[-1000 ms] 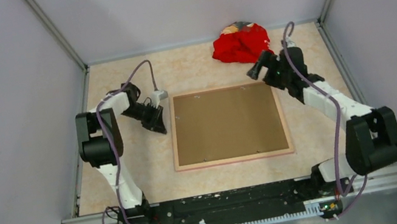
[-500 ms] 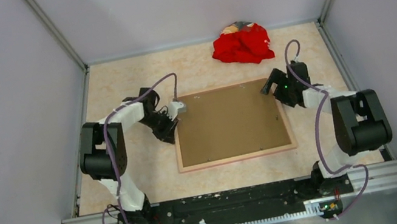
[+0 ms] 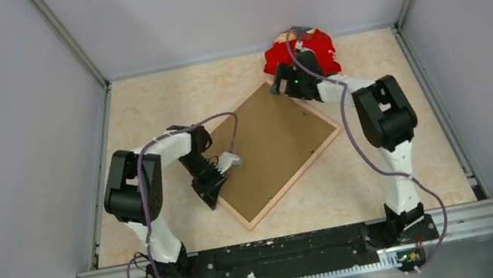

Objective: Put the photo into the frame
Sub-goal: Adjust the photo frame at the center of the board.

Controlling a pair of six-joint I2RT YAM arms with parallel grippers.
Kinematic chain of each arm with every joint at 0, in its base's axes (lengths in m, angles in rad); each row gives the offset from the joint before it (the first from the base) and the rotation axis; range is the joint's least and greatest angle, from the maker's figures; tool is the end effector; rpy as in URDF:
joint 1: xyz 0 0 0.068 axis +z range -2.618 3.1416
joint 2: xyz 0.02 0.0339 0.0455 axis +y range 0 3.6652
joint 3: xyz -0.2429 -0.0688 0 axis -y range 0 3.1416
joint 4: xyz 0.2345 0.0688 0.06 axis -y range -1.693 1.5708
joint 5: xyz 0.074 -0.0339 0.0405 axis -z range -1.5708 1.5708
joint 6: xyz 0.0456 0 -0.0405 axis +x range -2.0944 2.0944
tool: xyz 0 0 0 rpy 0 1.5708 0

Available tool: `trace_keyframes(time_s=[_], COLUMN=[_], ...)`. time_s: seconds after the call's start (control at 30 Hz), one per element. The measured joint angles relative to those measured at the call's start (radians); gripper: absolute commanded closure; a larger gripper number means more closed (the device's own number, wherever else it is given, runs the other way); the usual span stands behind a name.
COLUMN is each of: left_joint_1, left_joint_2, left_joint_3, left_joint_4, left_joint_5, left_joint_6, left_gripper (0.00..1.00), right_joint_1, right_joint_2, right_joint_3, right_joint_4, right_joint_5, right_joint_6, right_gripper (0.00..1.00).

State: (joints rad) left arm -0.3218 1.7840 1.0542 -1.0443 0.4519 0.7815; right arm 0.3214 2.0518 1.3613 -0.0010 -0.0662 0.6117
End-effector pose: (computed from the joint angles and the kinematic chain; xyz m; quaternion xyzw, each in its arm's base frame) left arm 0.2432 -0.1021 0.1266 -0.4888 -0.8376 0.2395 0.0455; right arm 0.4198 0.1429 0.1495 0.1169 0.8969 0.2181 0.3665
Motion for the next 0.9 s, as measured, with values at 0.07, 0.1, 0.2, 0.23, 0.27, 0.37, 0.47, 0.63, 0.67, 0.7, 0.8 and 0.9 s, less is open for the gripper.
trace_keyframes(time_s=[0.07,0.1,0.2,0.23,0.27,0.37,0.47,0.63,0.67,0.7,0.8,0.9], left_joint_1=[-0.024,-0.038,-0.065,-0.069,-0.071,-0.071,-0.056,0.033,0.059,0.086,0.159,0.248], left_joint_2=[0.011,0.018,0.040,0.043,0.044,0.044,0.044,0.044,0.044,0.044,0.047,0.086], left_joint_3=[-0.011,-0.015,-0.016,-0.016,-0.013,0.019,0.081,0.251,0.288,0.324,0.397,0.476], left_joint_4=[-0.055,-0.087,-0.155,-0.170,-0.184,-0.186,-0.185,-0.220,-0.233,-0.248,-0.261,-0.209], left_joint_5=[0.006,0.016,0.064,0.083,0.103,0.154,0.196,0.253,0.260,0.266,0.256,0.212], left_joint_6=[0.000,0.002,0.013,0.021,0.032,0.067,0.107,0.188,0.203,0.219,0.220,0.150], left_gripper=[0.60,0.57,0.49,0.48,0.47,0.45,0.45,0.47,0.48,0.49,0.59,0.68], right_joint_1=[0.048,0.066,0.113,0.121,0.127,0.157,0.185,0.185,0.179,0.177,0.169,0.168], right_joint_2=[0.079,0.104,0.143,0.143,0.140,0.115,0.071,-0.119,-0.175,-0.218,-0.367,-0.514], right_joint_3=[0.121,0.163,0.256,0.266,0.278,0.288,0.260,0.068,0.016,-0.019,-0.142,-0.278], right_joint_4=[-0.022,-0.031,-0.069,-0.080,-0.092,-0.172,-0.233,-0.280,-0.284,-0.287,-0.286,-0.268], right_joint_5=[-0.003,-0.005,-0.021,-0.029,-0.038,-0.087,-0.085,-0.049,-0.042,-0.037,-0.029,-0.031], right_joint_6=[-0.011,-0.015,-0.023,-0.027,-0.029,-0.037,-0.063,-0.085,-0.084,-0.084,-0.066,-0.035], right_gripper=[0.01,0.01,0.01,0.01,0.01,0.01,0.01,0.01,0.01,0.01,0.01,0.01])
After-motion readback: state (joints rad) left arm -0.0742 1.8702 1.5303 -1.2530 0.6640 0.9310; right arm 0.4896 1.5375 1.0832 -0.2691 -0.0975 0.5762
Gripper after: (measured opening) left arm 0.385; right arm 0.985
